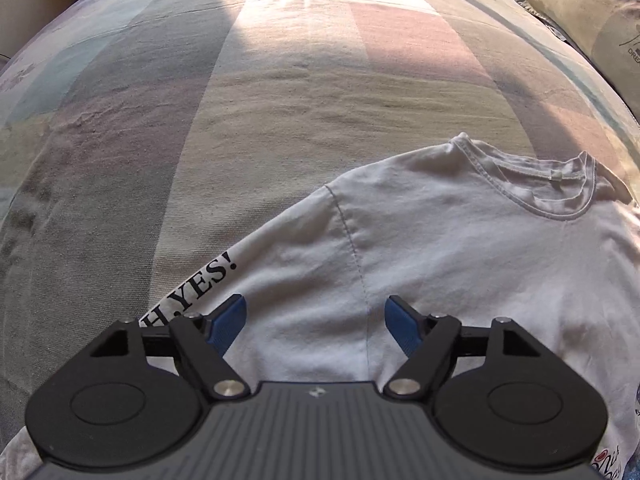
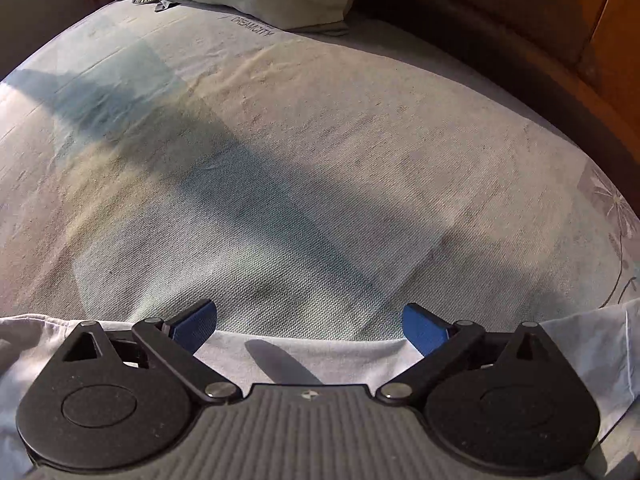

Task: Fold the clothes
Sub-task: 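Move both open grippers over the shirt collar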

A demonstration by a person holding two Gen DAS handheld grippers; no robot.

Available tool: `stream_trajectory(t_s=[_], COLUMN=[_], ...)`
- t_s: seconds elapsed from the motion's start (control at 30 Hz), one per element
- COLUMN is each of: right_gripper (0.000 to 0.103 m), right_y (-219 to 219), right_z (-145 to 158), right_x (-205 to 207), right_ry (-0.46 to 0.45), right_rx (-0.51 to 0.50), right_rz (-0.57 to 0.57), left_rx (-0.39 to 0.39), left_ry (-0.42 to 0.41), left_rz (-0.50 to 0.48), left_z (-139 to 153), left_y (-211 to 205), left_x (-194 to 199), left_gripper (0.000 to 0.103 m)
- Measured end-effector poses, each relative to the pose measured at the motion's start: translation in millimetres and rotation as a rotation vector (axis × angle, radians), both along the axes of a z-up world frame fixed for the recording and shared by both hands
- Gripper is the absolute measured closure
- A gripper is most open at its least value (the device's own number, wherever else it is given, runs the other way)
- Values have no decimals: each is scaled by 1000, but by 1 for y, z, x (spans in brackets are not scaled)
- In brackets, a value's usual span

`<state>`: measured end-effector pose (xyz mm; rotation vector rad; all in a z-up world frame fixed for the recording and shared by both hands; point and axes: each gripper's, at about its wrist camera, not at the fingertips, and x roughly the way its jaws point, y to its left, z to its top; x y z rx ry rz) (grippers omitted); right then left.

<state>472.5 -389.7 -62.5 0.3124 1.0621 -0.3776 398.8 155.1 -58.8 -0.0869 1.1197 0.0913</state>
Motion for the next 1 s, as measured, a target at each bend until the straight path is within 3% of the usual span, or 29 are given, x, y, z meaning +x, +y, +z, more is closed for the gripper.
stream_trajectory(t_s=[0.1, 0.27, 0.4, 0.47, 0.57, 0.7, 0.83, 0.9, 1.0], right_gripper=[1, 1, 0, 0, 0, 0, 0, 0, 0], right_y=[42, 108, 106, 97, 95, 115, 163, 189, 201], right_z=[10, -28, -39, -40, -34, -7, 12, 9, -8], right_x=[-8, -5, 21, 41, 61, 53, 22, 9, 15], right_ry=[10, 99, 34, 18, 37, 14, -49, -47, -63], right_rx=[54, 37, -62, -73, -79, -66, 17, 36, 8], right_rz=[83, 182, 172, 162, 201, 301, 540, 658, 687], left_rx=[-7, 14, 14, 33, -10, -102, -174, -163, -115], left_ry=[16, 58, 11, 5, 0, -41, -32, -21, -14], left_rz=[-12, -22, -19, -8, 6, -78, -225, -286, -310], left_z=[4, -17, -26, -25, -14, 9, 8, -3, -24], left_y=[-5, -1, 16, 21, 23, 3, -31, -45, -54], left_x=[-14, -24, -8, 8, 25, 33, 34, 34, 36], left_gripper=[26, 26, 18, 18, 21, 19, 19, 19, 19])
